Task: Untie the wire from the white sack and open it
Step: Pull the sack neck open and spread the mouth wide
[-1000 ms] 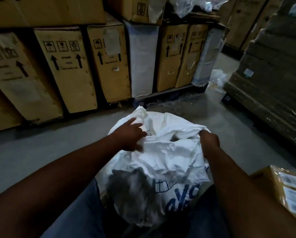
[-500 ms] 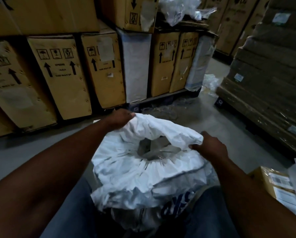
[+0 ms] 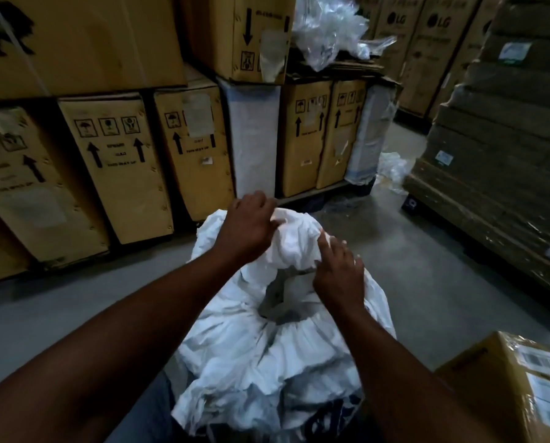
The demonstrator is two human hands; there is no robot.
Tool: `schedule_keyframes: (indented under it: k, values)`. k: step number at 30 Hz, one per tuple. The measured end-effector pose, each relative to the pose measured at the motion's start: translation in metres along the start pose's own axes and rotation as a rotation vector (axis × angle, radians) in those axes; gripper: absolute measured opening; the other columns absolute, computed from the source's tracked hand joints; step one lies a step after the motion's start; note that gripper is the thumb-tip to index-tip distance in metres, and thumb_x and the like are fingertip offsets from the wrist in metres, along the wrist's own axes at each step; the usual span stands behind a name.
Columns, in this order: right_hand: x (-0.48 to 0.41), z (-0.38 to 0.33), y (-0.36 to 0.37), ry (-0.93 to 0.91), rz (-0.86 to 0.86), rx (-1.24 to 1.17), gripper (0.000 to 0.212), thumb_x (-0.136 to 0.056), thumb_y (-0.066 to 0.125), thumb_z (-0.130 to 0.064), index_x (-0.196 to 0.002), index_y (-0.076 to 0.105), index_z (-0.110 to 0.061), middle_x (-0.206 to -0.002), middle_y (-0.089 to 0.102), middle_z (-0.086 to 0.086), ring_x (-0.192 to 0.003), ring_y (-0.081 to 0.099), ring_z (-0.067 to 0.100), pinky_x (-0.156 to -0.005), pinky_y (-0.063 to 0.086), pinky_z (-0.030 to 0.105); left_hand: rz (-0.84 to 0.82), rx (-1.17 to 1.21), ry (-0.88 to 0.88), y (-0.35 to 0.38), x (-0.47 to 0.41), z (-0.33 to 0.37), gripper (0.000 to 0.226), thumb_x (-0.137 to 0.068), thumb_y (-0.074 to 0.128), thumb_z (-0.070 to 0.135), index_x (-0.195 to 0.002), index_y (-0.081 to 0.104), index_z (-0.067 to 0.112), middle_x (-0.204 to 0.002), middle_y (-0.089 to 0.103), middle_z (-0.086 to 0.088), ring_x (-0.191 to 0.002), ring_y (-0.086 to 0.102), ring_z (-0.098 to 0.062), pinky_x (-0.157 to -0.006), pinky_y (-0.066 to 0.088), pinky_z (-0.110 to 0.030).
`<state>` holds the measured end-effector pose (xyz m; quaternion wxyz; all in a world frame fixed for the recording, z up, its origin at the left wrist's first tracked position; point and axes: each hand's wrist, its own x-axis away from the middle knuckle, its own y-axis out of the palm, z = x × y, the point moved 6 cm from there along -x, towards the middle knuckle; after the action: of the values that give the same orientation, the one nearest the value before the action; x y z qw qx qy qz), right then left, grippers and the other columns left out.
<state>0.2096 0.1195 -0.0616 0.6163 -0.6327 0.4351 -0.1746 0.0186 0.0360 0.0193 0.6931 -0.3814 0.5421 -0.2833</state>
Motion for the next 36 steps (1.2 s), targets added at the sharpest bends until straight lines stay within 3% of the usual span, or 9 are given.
schedule_keyframes:
  k: [3, 8, 14, 19, 23, 25, 29, 32, 36]
  values:
    - [-0.013, 0.018, 0.003, -0.001, -0.028, -0.039, 0.078, -0.084, 0.048, -0.015, -0.158, 0.027, -0.03, -0.147, 0.05, 0.007, -0.128, 0.053, 0.03, -0.09, 0.052, 0.041, -0.018, -0.174, 0.253, 0.025, 0.043, 0.004, 0.083, -0.089, 0.056, 0.064, -0.158, 0.039, 0.019, -0.162, 0.037, -0.016, -0.15, 0.034, -0.037, -0.122, 0.021, -0.054]
    - [-0.02, 0.023, 0.002, -0.117, -0.07, -0.104, 0.098, -0.077, 0.05, 0.01, -0.157, 0.024, -0.039, -0.166, 0.024, 0.0, -0.146, 0.035, 0.026, -0.088, 0.051, 0.032, -0.228, -0.29, 0.194, 0.065, 0.098, -0.018, 0.128, -0.059, 0.073, 0.076, -0.165, 0.014, 0.037, -0.174, -0.001, -0.013, -0.16, 0.005, -0.038, -0.121, 0.007, -0.07]
    - [-0.035, 0.036, -0.008, -0.142, -0.087, -0.217, 0.097, -0.069, 0.049, 0.014, -0.152, 0.041, -0.037, -0.163, 0.032, -0.002, -0.139, 0.048, 0.024, -0.094, 0.053, 0.036, -0.344, -0.272, -0.227, 0.09, 0.103, -0.049, 0.134, -0.058, 0.076, 0.078, -0.163, -0.001, 0.044, -0.173, -0.007, -0.018, -0.156, 0.016, -0.046, -0.113, 0.028, -0.069]
    - [-0.058, 0.055, -0.026, -0.125, -0.038, -0.265, 0.096, -0.071, 0.05, 0.011, -0.152, 0.039, -0.038, -0.162, 0.035, -0.002, -0.136, 0.052, 0.022, -0.094, 0.052, 0.035, -0.346, -0.175, -0.296, 0.108, 0.095, -0.044, 0.122, -0.077, 0.074, 0.059, -0.159, -0.015, 0.048, -0.165, 0.024, -0.027, -0.144, 0.041, -0.045, -0.112, 0.04, -0.06]
    - [-0.083, 0.077, -0.047, 0.038, 0.011, -0.21, 0.093, -0.075, 0.05, 0.002, -0.154, 0.029, -0.042, -0.161, 0.035, -0.002, -0.128, 0.057, 0.027, -0.089, 0.051, 0.037, -0.424, -0.008, -0.454, 0.122, 0.094, -0.033, 0.135, -0.056, 0.053, 0.097, -0.158, -0.022, 0.047, -0.169, 0.018, -0.019, -0.154, 0.026, -0.041, -0.119, 0.025, -0.062]
    - [-0.087, 0.075, -0.054, 0.075, -0.009, -0.058, 0.091, -0.077, 0.056, -0.003, -0.158, 0.025, -0.031, -0.162, 0.031, 0.007, -0.137, 0.047, 0.032, -0.103, 0.046, 0.046, -0.489, -0.015, -0.481, 0.134, 0.098, -0.021, 0.139, -0.056, 0.057, 0.095, -0.157, -0.024, 0.045, -0.169, 0.018, -0.017, -0.154, 0.024, -0.041, -0.12, 0.022, -0.063]
    - [-0.044, 0.026, -0.043, -0.241, 0.033, 0.125, 0.094, -0.071, 0.066, -0.027, -0.157, 0.029, -0.017, -0.165, 0.021, 0.018, -0.152, 0.022, 0.036, -0.119, 0.022, 0.059, -0.46, -0.118, -0.457, 0.143, 0.095, -0.018, 0.104, -0.087, 0.056, 0.055, -0.163, -0.013, 0.038, -0.136, 0.059, -0.009, -0.127, 0.055, -0.032, -0.111, 0.036, -0.054]
    - [0.025, -0.002, -0.007, -0.639, -0.078, 0.093, 0.083, -0.084, 0.055, -0.049, -0.158, 0.027, -0.022, -0.169, 0.011, 0.007, -0.156, 0.012, 0.028, -0.124, 0.013, 0.051, -0.524, -0.192, -0.382, 0.148, 0.094, -0.027, 0.071, -0.093, 0.047, 0.031, -0.161, 0.028, 0.036, -0.119, 0.07, 0.001, -0.118, 0.06, -0.026, -0.108, 0.035, -0.046]
    - [0.069, 0.018, 0.023, -0.814, -0.274, 0.192, 0.065, -0.088, 0.052, -0.055, -0.146, 0.051, -0.026, -0.154, 0.048, -0.001, -0.146, 0.04, 0.023, -0.121, 0.028, 0.046, -0.507, -0.175, -0.404, 0.137, 0.088, -0.038, 0.033, -0.086, 0.049, 0.026, -0.113, 0.068, 0.029, -0.107, 0.074, 0.002, -0.11, 0.066, -0.022, -0.099, 0.034, -0.04]
